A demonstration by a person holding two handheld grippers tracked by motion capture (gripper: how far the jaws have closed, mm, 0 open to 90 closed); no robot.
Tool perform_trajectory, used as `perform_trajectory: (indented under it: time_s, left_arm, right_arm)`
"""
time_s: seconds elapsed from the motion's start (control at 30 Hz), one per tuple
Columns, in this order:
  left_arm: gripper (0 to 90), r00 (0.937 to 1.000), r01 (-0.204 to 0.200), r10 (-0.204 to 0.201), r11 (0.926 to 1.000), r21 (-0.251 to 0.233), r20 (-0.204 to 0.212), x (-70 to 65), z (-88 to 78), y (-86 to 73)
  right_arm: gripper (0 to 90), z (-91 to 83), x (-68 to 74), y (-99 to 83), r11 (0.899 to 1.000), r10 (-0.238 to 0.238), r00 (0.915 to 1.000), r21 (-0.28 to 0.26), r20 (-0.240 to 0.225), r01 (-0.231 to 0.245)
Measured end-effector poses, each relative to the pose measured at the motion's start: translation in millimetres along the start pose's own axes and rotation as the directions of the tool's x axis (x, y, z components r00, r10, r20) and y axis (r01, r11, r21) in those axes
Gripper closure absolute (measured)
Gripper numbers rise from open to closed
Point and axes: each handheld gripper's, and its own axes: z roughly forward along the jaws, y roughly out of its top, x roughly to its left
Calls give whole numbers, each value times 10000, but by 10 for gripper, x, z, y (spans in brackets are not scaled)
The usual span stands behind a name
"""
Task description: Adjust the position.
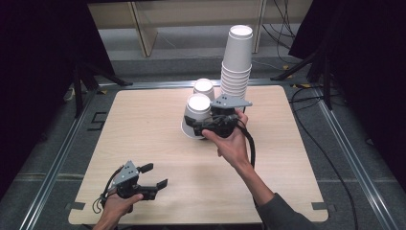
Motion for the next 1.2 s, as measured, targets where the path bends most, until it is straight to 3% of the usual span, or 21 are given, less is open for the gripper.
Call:
perform_trajectory:
  time_s: [0.1, 0.13, 0.27, 0.3, 0.37, 0.63, 0.7, 0.73, 0.8, 0.97, 1.03, 1.07, 1.17, 1.2]
  left_arm:
    - [147, 10000, 6, -6, 10000, -20, 3, 1, 3, -1]
    - [147, 9999, 38, -35, 9997, -260, 136, 4, 22, -10]
    - [147, 9999, 37, -33, 9997, -252, 151, -5, 16, -6]
    - [147, 9999, 9, -7, 9998, -177, 107, -7, 9, -4]
    - [147, 9999, 11, -9, 9998, -211, 120, -7, 11, -5]
    - [147, 10000, -57, 58, 9998, -192, 61, -11, 6, -2]
    - [147, 10000, -24, 25, 9998, -202, 60, -20, 9, 2]
    - [147, 10000, -58, 60, 9998, -193, 74, -22, 8, 3]
    - [147, 9997, -113, 121, 9993, -345, 230, -20, 17, 0]
    - [147, 9995, -126, 136, 9994, -331, 283, -45, 2, 2]
    - [147, 9989, -180, 200, 9988, -463, 428, -38, 6, -2]
    - [147, 9988, -193, 216, 9986, -502, 441, -38, 2, 0]
    - [147, 9990, -178, 194, 9990, -413, 401, -51, -10, 9]
    - [147, 9987, -216, 234, 9990, -402, 444, -51, -10, 11]
  right_arm:
    - [200, -15, -1, -134, 9999, 23, 9998, 99, -193, -21]
    - [200, -19, 6, -163, 9998, 128, 9998, 160, -148, -126]
    - [200, -4, 15, -272, 9994, -105, 9995, 338, -286, 115]
    - [200, 6, 51, -333, 9988, 163, 9984, 468, -534, -138]
    - [200, 3, 53, -347, 9984, 18, 9990, 557, -456, 7]
    - [200, 46, 85, -500, 9979, 231, 9959, 618, -878, -177]
    - [199, 66, 87, -550, 9975, 74, 9958, 706, -912, -9]
    - [199, 80, 106, -580, 9965, 332, 9933, 796, -1104, -245]
    - [199, 95, 113, -620, 9958, 121, 9943, 910, -1061, -24]
    - [199, 132, 170, -699, 9931, 364, 9900, 1150, -1362, -207]
    - [199, 157, 188, -720, 9945, 141, 9889, 1045, -1476, 15]
    - [199, 151, 214, -726, 9924, 428, 9875, 1206, -1520, -245]
    - [199, 185, 253, -753, 9937, 336, 9820, 1116, -1861, -128]
    - [199, 187, 258, -758, 9939, 110, 9846, 1102, -1745, 85]
